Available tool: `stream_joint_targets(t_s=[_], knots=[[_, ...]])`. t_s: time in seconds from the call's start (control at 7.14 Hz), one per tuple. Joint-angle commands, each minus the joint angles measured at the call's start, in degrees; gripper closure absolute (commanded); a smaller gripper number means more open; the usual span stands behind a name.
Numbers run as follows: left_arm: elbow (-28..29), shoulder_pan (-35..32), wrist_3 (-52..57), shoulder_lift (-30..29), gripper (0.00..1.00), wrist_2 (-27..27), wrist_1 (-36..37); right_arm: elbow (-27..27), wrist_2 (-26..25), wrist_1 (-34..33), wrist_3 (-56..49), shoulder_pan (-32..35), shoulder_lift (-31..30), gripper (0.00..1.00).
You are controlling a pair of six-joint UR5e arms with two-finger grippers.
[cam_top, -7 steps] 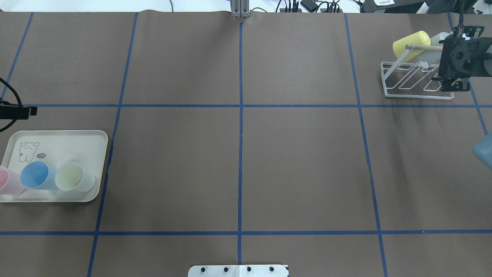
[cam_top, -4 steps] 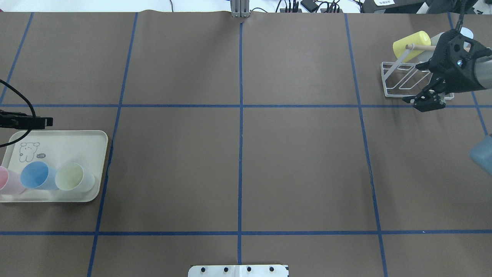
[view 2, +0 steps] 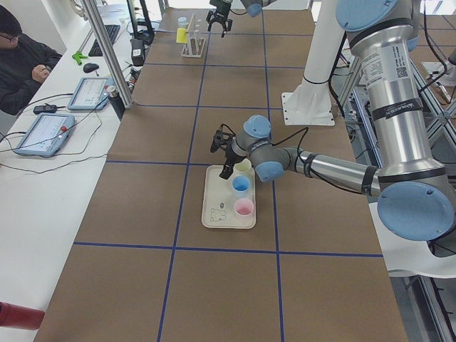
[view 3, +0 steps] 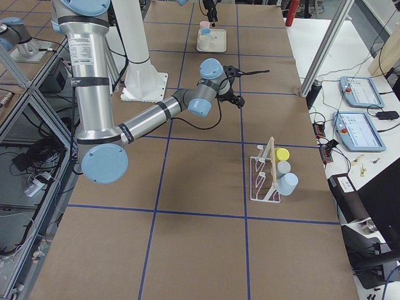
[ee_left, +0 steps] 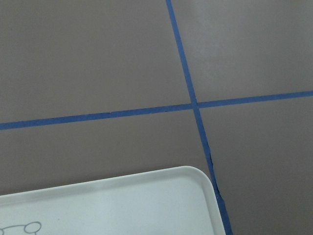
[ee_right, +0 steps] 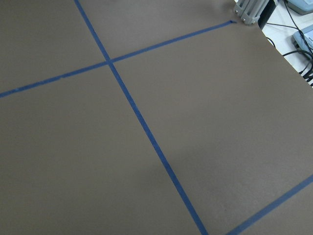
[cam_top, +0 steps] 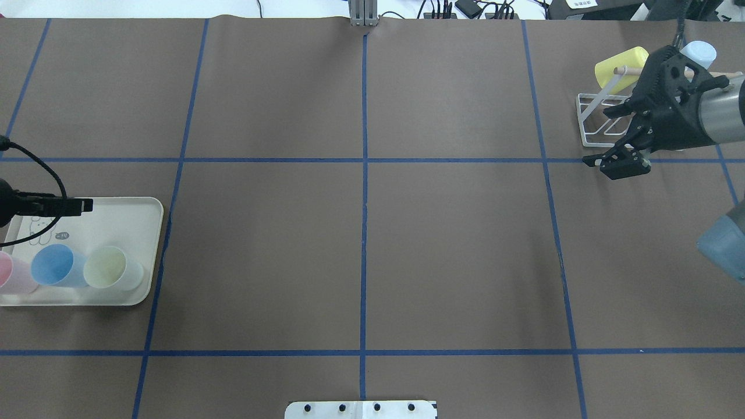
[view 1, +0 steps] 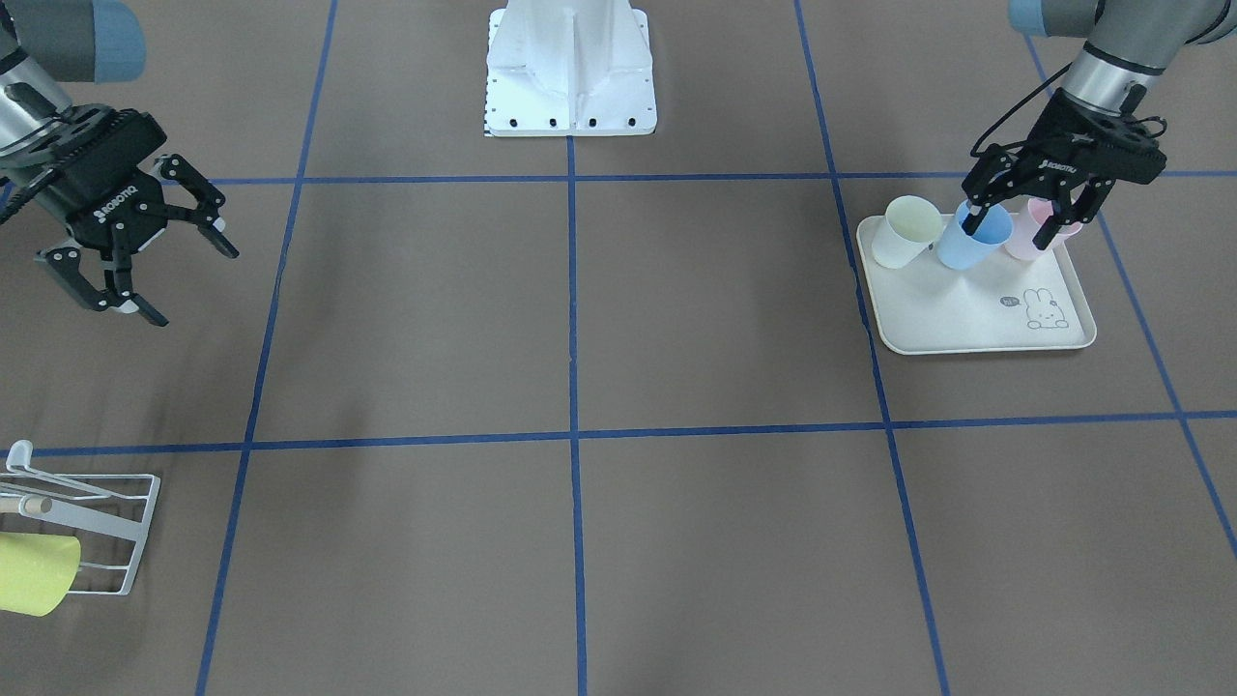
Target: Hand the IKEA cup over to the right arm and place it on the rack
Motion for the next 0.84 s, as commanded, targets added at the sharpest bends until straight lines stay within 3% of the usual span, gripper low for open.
stream_joint_targets(t_s=[0.0, 0.42, 0.7], knots=[[0.3, 0.2, 2.7, 5.6, 0.00, 0.1, -5.1, 1.5, -2.6, -0.6, 6.2, -4.8, 2.5, 0.00], [2.8, 2.7, 2.4, 5.4, 0.00, 0.2, -6.9, 5.3, -6.2, -13.6, 7.0, -9.7, 7.7, 0.00], [3.8, 5.2, 2.1, 4.9, 0.00, 1.7, -7.1, 5.5, -6.6, -13.9, 7.0, -10.3, 7.7, 0.00]])
